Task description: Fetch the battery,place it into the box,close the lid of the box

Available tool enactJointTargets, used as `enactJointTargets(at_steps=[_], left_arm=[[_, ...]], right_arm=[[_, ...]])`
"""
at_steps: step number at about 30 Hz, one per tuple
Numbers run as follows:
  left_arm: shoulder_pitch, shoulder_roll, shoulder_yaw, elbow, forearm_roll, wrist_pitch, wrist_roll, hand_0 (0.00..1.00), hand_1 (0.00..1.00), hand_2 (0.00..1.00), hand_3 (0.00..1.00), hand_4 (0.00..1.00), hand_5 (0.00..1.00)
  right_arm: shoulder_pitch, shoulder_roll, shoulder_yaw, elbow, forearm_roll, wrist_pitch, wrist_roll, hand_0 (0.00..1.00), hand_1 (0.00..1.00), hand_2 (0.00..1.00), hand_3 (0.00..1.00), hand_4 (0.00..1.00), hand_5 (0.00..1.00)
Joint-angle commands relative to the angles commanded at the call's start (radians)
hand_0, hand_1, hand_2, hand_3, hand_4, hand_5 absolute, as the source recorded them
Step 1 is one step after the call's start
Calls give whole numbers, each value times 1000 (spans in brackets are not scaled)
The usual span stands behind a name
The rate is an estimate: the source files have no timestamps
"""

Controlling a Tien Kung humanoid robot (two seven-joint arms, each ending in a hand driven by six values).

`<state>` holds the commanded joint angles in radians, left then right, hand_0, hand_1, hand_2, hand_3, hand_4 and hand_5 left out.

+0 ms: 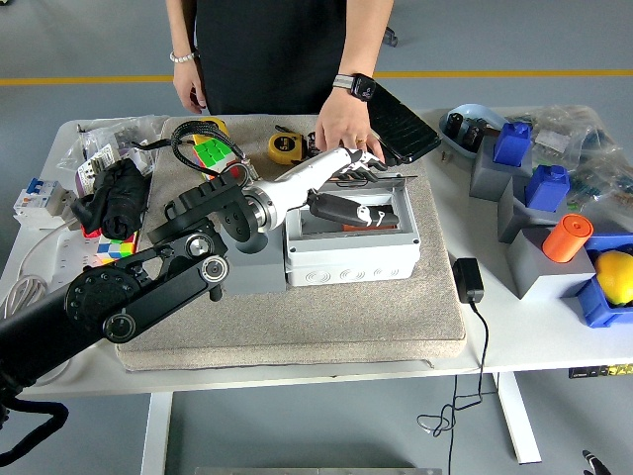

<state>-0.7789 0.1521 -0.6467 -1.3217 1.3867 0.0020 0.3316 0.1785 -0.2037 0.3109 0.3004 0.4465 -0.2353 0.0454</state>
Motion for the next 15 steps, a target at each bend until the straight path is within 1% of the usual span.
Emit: enactJointTargets(at_steps=[15], left_arm=[[11,7,3,-24,-8,-9,11,702,738,766,805,998,478]], right_arm=[[-1,0,-1,0,0,0,0,666,639,642,536,875,443]])
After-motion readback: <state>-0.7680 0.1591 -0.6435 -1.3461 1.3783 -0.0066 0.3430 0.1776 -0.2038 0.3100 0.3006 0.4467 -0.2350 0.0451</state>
